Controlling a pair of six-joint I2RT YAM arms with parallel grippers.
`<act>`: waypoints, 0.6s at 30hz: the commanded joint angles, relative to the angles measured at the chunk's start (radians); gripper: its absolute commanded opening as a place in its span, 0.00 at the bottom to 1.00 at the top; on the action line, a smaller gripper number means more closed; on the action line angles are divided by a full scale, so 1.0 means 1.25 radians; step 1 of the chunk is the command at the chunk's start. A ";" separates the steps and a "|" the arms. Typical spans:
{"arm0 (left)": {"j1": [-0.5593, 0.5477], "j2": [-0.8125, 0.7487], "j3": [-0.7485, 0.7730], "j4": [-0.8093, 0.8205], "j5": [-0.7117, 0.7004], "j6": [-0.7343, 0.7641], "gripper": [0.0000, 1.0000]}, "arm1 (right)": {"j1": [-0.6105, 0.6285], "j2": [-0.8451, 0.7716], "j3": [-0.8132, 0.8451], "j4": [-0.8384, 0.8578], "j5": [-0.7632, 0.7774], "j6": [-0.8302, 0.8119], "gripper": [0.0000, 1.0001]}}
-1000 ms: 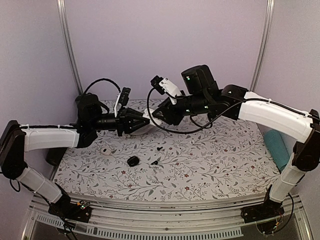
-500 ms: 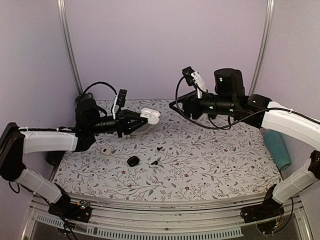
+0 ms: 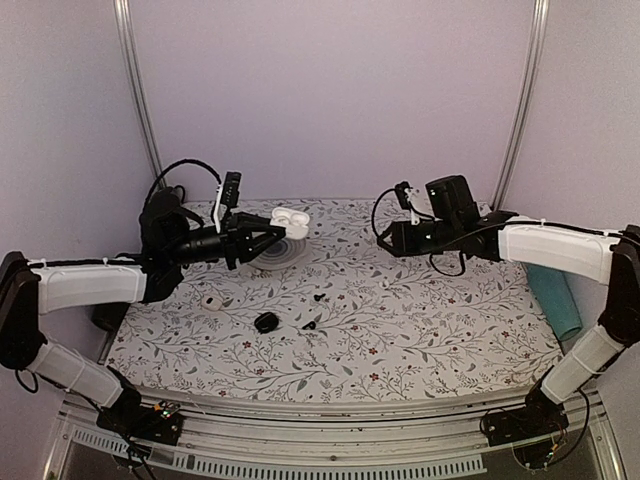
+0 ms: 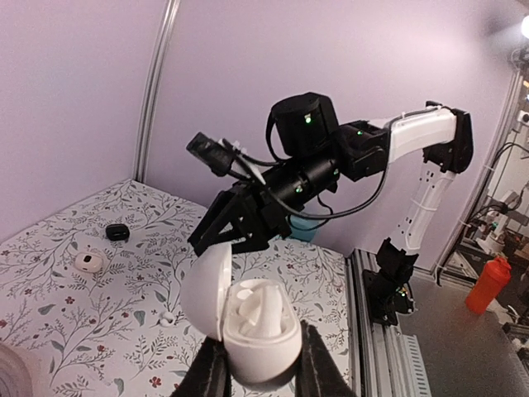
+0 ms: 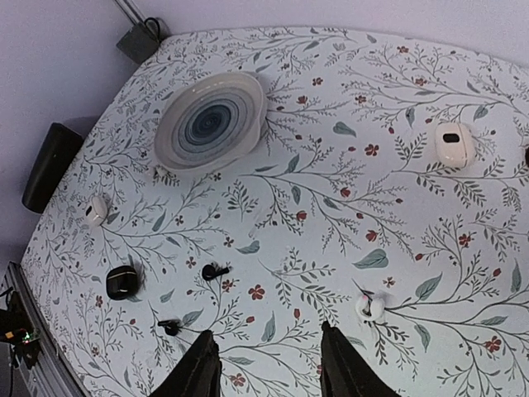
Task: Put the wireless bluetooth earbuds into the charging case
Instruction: Adjust the right earbud at the center of the board.
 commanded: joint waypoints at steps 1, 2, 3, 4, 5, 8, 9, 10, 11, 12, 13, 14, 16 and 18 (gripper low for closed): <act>0.013 -0.026 -0.009 0.010 0.004 -0.005 0.00 | -0.020 0.094 -0.003 -0.005 -0.032 -0.008 0.41; 0.013 -0.029 -0.010 0.009 0.004 -0.006 0.00 | -0.026 0.119 0.003 -0.010 -0.039 -0.003 0.40; 0.014 -0.030 -0.011 0.008 0.005 -0.006 0.00 | -0.032 0.143 0.011 -0.015 -0.049 0.003 0.40; 0.015 -0.032 -0.011 0.006 0.006 -0.008 0.00 | -0.036 0.165 0.018 -0.021 -0.058 0.016 0.40; 0.015 -0.035 -0.012 0.006 0.007 -0.007 0.00 | -0.040 0.187 0.030 -0.025 -0.063 0.024 0.39; 0.017 -0.039 -0.013 0.001 0.008 -0.007 0.00 | -0.049 0.246 0.051 -0.039 -0.056 0.056 0.39; 0.017 -0.040 -0.013 0.000 0.009 -0.007 0.00 | -0.053 0.262 0.053 -0.037 -0.056 0.063 0.38; 0.019 -0.040 -0.013 0.000 0.009 -0.007 0.00 | -0.058 0.277 0.055 -0.032 -0.057 0.067 0.38; 0.019 -0.041 -0.013 -0.001 0.010 -0.008 0.00 | -0.061 0.293 0.058 -0.025 -0.063 0.070 0.38; 0.019 -0.041 -0.012 -0.001 0.012 -0.008 0.00 | -0.063 0.307 0.059 -0.019 -0.067 0.071 0.38; 0.019 -0.041 -0.012 -0.001 0.012 -0.009 0.00 | -0.065 0.322 0.060 -0.013 -0.067 0.073 0.39; 0.020 -0.040 -0.012 -0.001 0.013 -0.009 0.00 | -0.066 0.330 0.060 -0.003 -0.065 0.075 0.39; 0.020 -0.040 -0.010 -0.001 0.017 -0.010 0.00 | -0.067 0.344 0.073 0.000 -0.054 0.079 0.39; 0.021 -0.042 -0.008 -0.002 0.018 -0.012 0.00 | -0.069 0.352 0.092 -0.005 -0.043 0.088 0.39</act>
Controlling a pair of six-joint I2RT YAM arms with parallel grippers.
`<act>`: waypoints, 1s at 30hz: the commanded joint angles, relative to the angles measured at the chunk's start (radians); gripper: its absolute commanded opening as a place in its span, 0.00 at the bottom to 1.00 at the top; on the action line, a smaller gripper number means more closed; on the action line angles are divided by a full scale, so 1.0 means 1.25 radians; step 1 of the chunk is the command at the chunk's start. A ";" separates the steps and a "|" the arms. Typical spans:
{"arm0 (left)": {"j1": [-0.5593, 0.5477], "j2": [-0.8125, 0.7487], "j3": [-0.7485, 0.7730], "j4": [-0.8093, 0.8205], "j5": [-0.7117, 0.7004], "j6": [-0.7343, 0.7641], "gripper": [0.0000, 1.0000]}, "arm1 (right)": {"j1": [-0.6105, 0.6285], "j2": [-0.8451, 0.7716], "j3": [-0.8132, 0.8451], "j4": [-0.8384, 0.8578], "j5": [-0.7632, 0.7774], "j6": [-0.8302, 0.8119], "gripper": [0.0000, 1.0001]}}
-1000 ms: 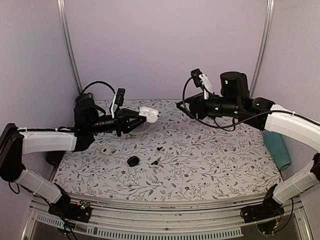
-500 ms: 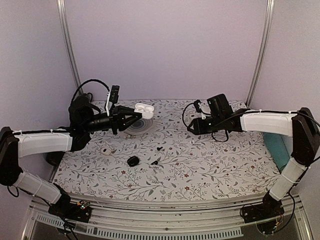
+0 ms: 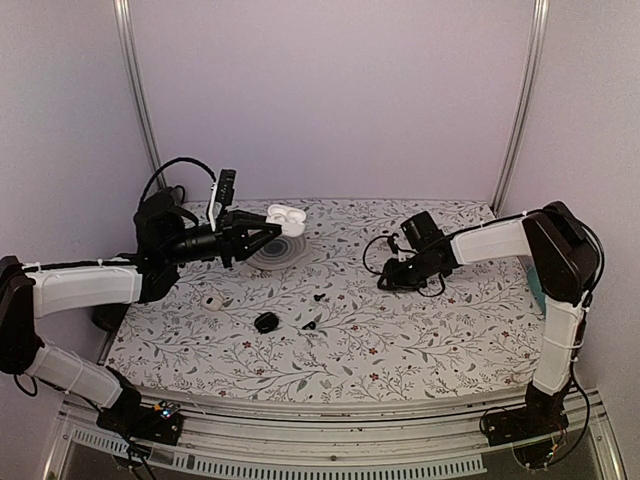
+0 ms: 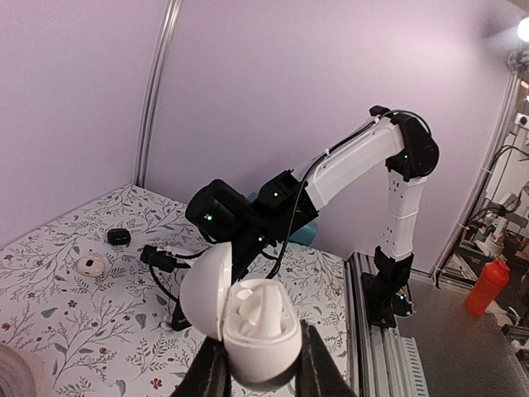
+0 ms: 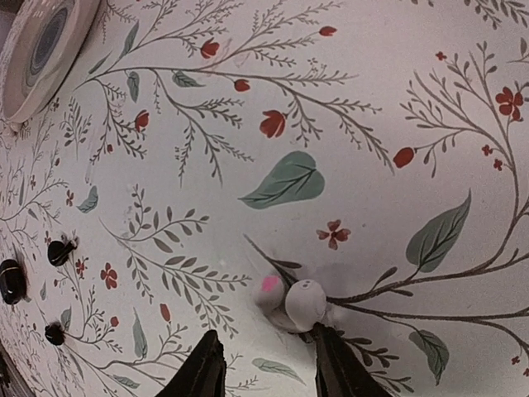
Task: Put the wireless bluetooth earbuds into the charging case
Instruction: Adjust the right earbud at the center of the board.
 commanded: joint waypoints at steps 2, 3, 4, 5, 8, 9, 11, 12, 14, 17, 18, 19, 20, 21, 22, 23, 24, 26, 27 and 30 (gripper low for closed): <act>0.012 -0.020 -0.004 0.003 0.012 -0.005 0.00 | -0.004 0.022 0.052 0.018 0.009 0.034 0.39; 0.011 -0.020 -0.004 0.000 0.012 -0.003 0.00 | -0.004 0.021 0.051 0.022 0.011 0.041 0.40; 0.012 -0.022 -0.005 -0.001 0.011 -0.003 0.00 | -0.004 0.018 0.048 0.029 0.013 0.045 0.40; 0.013 -0.022 -0.005 -0.001 0.013 -0.002 0.00 | -0.004 0.017 0.046 0.037 0.016 0.047 0.41; 0.013 -0.021 -0.005 -0.001 0.016 -0.003 0.00 | -0.004 0.032 0.056 0.045 0.028 0.046 0.45; 0.013 -0.021 -0.004 -0.001 0.018 -0.003 0.00 | -0.004 0.041 0.065 0.044 0.028 0.043 0.46; 0.013 -0.022 -0.003 -0.001 0.018 -0.006 0.00 | -0.004 0.057 0.079 0.043 0.024 0.035 0.47; 0.013 -0.023 -0.003 -0.002 0.018 -0.006 0.00 | -0.004 0.062 0.084 0.040 0.020 0.033 0.47; 0.013 -0.027 -0.005 -0.004 0.015 -0.006 0.00 | -0.004 0.064 0.086 0.038 0.018 0.034 0.47; 0.013 -0.032 -0.009 -0.004 0.012 -0.006 0.00 | -0.004 0.057 0.081 0.034 0.011 0.038 0.48; 0.014 -0.032 -0.010 -0.005 0.011 -0.006 0.00 | -0.004 0.058 0.081 0.029 0.006 0.040 0.48; 0.013 -0.032 -0.011 -0.004 0.011 -0.007 0.00 | -0.004 0.057 0.080 0.027 0.002 0.041 0.48; 0.013 -0.032 -0.011 -0.004 0.012 -0.008 0.00 | -0.004 0.057 0.076 0.027 0.000 0.044 0.48; 0.013 -0.033 -0.010 -0.004 0.013 -0.009 0.00 | -0.004 0.057 0.073 0.029 -0.005 0.046 0.48; 0.013 -0.034 -0.010 -0.004 0.013 -0.009 0.00 | -0.003 0.056 0.069 0.034 -0.015 0.046 0.48; 0.013 -0.034 -0.011 -0.003 0.013 -0.009 0.00 | -0.003 0.056 0.067 0.037 -0.023 0.045 0.48; 0.013 -0.034 -0.011 -0.004 0.013 -0.009 0.00 | -0.002 0.059 0.068 0.037 -0.032 0.045 0.48; 0.013 -0.035 -0.011 -0.004 0.014 -0.010 0.00 | 0.002 0.063 0.076 0.031 -0.042 0.044 0.48; 0.013 -0.036 -0.012 -0.003 0.015 -0.010 0.00 | 0.006 0.062 0.080 0.027 -0.044 0.044 0.48; 0.013 -0.038 -0.013 -0.002 0.014 -0.011 0.00 | 0.021 0.059 0.087 0.016 -0.052 0.040 0.48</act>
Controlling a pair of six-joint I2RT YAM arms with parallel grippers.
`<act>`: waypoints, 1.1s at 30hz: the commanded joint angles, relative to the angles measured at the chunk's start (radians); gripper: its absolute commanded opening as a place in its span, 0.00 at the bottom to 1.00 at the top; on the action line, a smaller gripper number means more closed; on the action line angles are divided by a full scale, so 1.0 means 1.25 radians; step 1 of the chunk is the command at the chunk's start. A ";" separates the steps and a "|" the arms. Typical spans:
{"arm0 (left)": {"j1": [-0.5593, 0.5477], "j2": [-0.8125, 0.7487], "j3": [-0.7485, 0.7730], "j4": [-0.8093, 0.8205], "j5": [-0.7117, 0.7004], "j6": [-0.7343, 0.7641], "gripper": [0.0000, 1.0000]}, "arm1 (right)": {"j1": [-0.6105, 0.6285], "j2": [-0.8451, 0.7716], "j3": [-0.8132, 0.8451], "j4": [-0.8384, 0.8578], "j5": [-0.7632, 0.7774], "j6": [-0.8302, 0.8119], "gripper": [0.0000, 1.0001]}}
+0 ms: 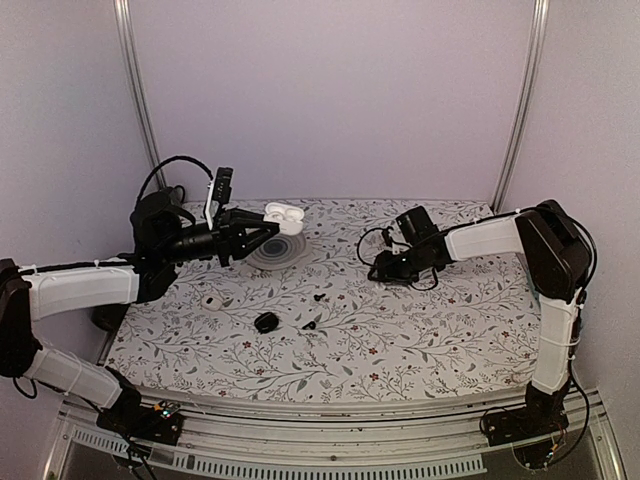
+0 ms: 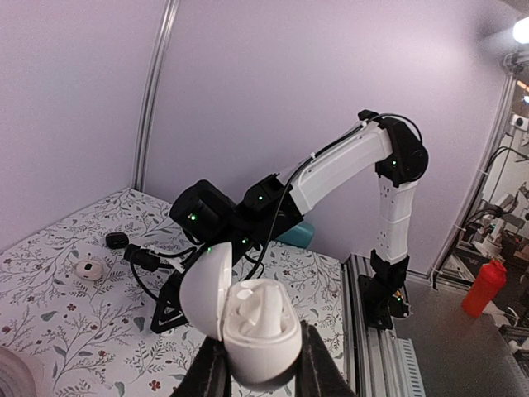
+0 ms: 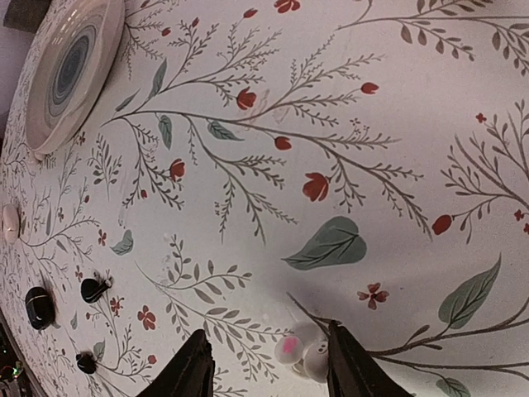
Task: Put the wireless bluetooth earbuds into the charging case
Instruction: Adjust the right earbud at the center of the board.
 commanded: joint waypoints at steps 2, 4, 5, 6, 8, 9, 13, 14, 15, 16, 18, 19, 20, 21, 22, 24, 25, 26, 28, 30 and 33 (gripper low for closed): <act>0.010 -0.021 -0.014 0.004 0.007 -0.005 0.00 | 0.030 0.005 0.021 -0.017 -0.038 -0.004 0.49; 0.010 -0.021 -0.013 0.003 0.007 -0.005 0.00 | 0.041 -0.003 0.021 -0.026 -0.038 -0.011 0.49; 0.010 -0.021 -0.012 0.003 0.007 -0.005 0.00 | 0.045 -0.009 0.018 -0.029 -0.030 -0.014 0.49; 0.010 -0.020 -0.012 0.004 0.007 -0.005 0.00 | 0.044 -0.016 0.014 -0.033 -0.021 -0.015 0.49; 0.010 -0.019 -0.010 0.004 0.008 -0.004 0.00 | 0.043 -0.036 0.006 -0.041 0.010 -0.011 0.50; 0.010 -0.019 -0.009 0.003 0.008 -0.005 0.00 | 0.042 -0.048 -0.001 -0.044 0.026 -0.007 0.50; 0.010 -0.017 -0.009 0.003 0.009 -0.005 0.00 | 0.036 -0.098 -0.035 -0.042 0.056 0.033 0.51; 0.010 -0.016 -0.009 0.004 0.009 -0.005 0.00 | 0.036 -0.110 -0.049 -0.034 0.049 0.053 0.51; 0.010 -0.016 -0.009 0.003 0.009 -0.004 0.00 | 0.037 -0.121 -0.075 -0.023 0.041 0.066 0.51; 0.010 -0.016 -0.009 0.003 0.009 -0.004 0.00 | 0.037 -0.132 -0.093 -0.011 0.033 0.085 0.51; 0.010 -0.015 -0.008 0.003 0.010 -0.004 0.00 | 0.041 -0.151 -0.129 0.017 0.014 0.124 0.51; 0.010 -0.015 -0.008 0.003 0.011 -0.004 0.00 | 0.045 -0.161 -0.145 0.041 0.001 0.144 0.51; 0.010 -0.015 -0.007 0.003 0.012 -0.003 0.00 | 0.050 -0.169 -0.162 0.062 -0.009 0.160 0.51; 0.010 -0.015 -0.007 0.002 0.014 -0.003 0.00 | 0.054 -0.177 -0.177 0.080 -0.019 0.186 0.51; 0.010 -0.013 -0.006 0.002 0.014 -0.002 0.00 | 0.058 -0.180 -0.188 0.093 -0.021 0.203 0.51; 0.010 -0.013 -0.004 0.002 0.014 -0.002 0.00 | 0.060 -0.182 -0.207 0.124 -0.033 0.234 0.50; 0.010 -0.013 -0.004 0.003 0.014 -0.002 0.00 | 0.059 -0.178 -0.213 0.134 -0.040 0.245 0.49; 0.010 -0.012 -0.004 0.005 0.015 -0.004 0.00 | 0.059 -0.172 -0.215 0.143 -0.045 0.256 0.49; 0.010 -0.012 -0.005 0.007 0.015 -0.005 0.00 | 0.059 -0.159 -0.217 0.163 -0.061 0.271 0.49; 0.010 -0.013 -0.006 0.006 0.015 -0.005 0.00 | 0.059 -0.144 -0.212 0.178 -0.067 0.282 0.49; 0.010 -0.017 -0.007 0.004 0.015 -0.004 0.00 | 0.049 -0.112 -0.192 0.190 -0.082 0.293 0.49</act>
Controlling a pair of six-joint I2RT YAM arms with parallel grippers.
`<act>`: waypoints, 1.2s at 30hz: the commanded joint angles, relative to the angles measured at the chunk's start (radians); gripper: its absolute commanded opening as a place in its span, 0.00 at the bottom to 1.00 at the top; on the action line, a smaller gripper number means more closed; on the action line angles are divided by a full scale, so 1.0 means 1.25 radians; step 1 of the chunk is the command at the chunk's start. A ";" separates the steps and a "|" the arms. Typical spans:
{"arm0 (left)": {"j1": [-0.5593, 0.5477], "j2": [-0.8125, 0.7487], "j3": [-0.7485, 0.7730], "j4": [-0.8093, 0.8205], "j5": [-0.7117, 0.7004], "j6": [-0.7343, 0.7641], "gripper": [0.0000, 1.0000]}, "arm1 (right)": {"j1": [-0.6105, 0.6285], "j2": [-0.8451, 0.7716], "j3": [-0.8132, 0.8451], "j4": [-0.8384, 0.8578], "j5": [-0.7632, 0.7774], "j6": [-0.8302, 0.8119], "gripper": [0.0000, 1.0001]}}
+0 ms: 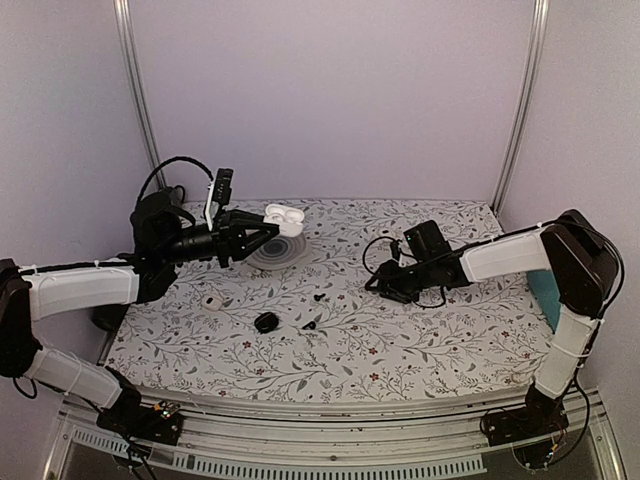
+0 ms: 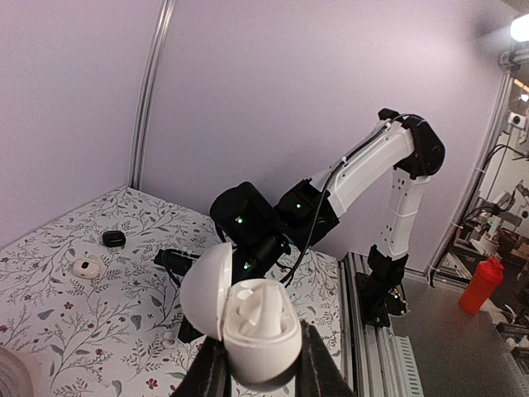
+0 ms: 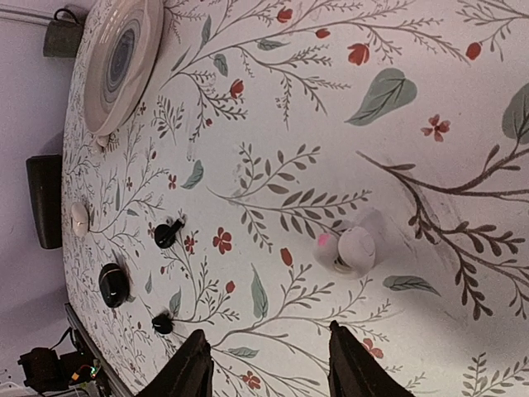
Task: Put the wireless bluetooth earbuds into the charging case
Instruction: Adjust the right earbud at the center of the board.
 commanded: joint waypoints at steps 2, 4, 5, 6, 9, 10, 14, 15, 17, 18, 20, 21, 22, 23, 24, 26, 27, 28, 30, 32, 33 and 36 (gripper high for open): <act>0.010 -0.020 -0.005 0.000 0.004 -0.002 0.00 | -0.017 0.061 0.038 0.057 -0.036 0.042 0.49; 0.010 -0.023 -0.005 -0.005 0.003 0.000 0.00 | -0.026 0.079 0.063 0.037 -0.036 0.038 0.49; 0.010 -0.027 -0.005 -0.008 0.002 0.002 0.00 | -0.029 0.081 0.072 0.025 -0.031 0.030 0.49; 0.010 -0.029 -0.005 -0.011 0.001 0.003 0.00 | -0.031 0.079 0.077 0.014 -0.021 0.023 0.49; 0.010 -0.037 -0.007 -0.017 -0.002 0.008 0.00 | -0.031 0.066 0.073 0.005 -0.008 0.014 0.49; 0.010 -0.038 -0.008 -0.017 -0.002 0.009 0.00 | -0.030 0.065 0.073 0.002 -0.009 0.011 0.49; 0.011 -0.034 -0.005 -0.015 -0.002 0.008 0.00 | -0.031 0.056 0.058 -0.003 -0.008 0.009 0.49; 0.011 -0.034 -0.004 -0.015 -0.001 0.008 0.00 | -0.030 0.052 0.051 0.001 -0.007 0.010 0.49; 0.011 -0.035 -0.002 -0.016 0.000 0.010 0.00 | -0.031 0.044 0.040 0.002 -0.006 0.015 0.49; 0.011 -0.033 -0.001 -0.017 0.000 0.010 0.00 | -0.030 0.041 0.035 0.002 -0.006 0.015 0.49; 0.012 -0.033 -0.001 -0.018 0.000 0.012 0.00 | -0.031 0.034 0.021 0.008 -0.009 0.021 0.49; 0.011 -0.033 -0.002 -0.018 0.000 0.012 0.00 | -0.030 0.033 0.016 0.012 -0.010 0.023 0.49; 0.011 -0.032 -0.002 -0.017 0.000 0.012 0.00 | -0.030 0.034 0.013 0.014 -0.011 0.028 0.49; 0.012 -0.031 -0.002 -0.016 0.001 0.012 0.00 | -0.029 0.036 0.012 0.013 -0.011 0.030 0.49; 0.012 -0.030 -0.002 -0.016 0.001 0.010 0.00 | -0.029 0.039 0.010 0.017 -0.012 0.031 0.49; 0.012 -0.031 -0.003 -0.013 0.000 0.009 0.00 | -0.029 0.040 0.002 0.034 -0.020 0.038 0.50; 0.011 -0.031 -0.004 -0.011 -0.001 0.009 0.00 | -0.030 0.045 0.002 0.039 -0.025 0.042 0.50; 0.011 -0.030 -0.005 -0.010 -0.001 0.008 0.00 | -0.029 0.052 0.009 0.041 -0.029 0.043 0.49; 0.011 -0.030 -0.005 -0.009 -0.001 0.008 0.00 | -0.028 0.072 0.022 0.046 -0.041 0.045 0.49; 0.011 -0.031 -0.004 -0.009 0.000 0.007 0.00 | -0.029 0.085 0.037 0.048 -0.044 0.046 0.50; 0.011 -0.032 -0.004 -0.010 0.000 0.007 0.00 | -0.030 0.090 0.047 0.047 -0.043 0.044 0.50; 0.011 -0.036 -0.005 -0.012 -0.002 0.008 0.00 | -0.030 0.119 0.090 0.025 -0.042 0.029 0.50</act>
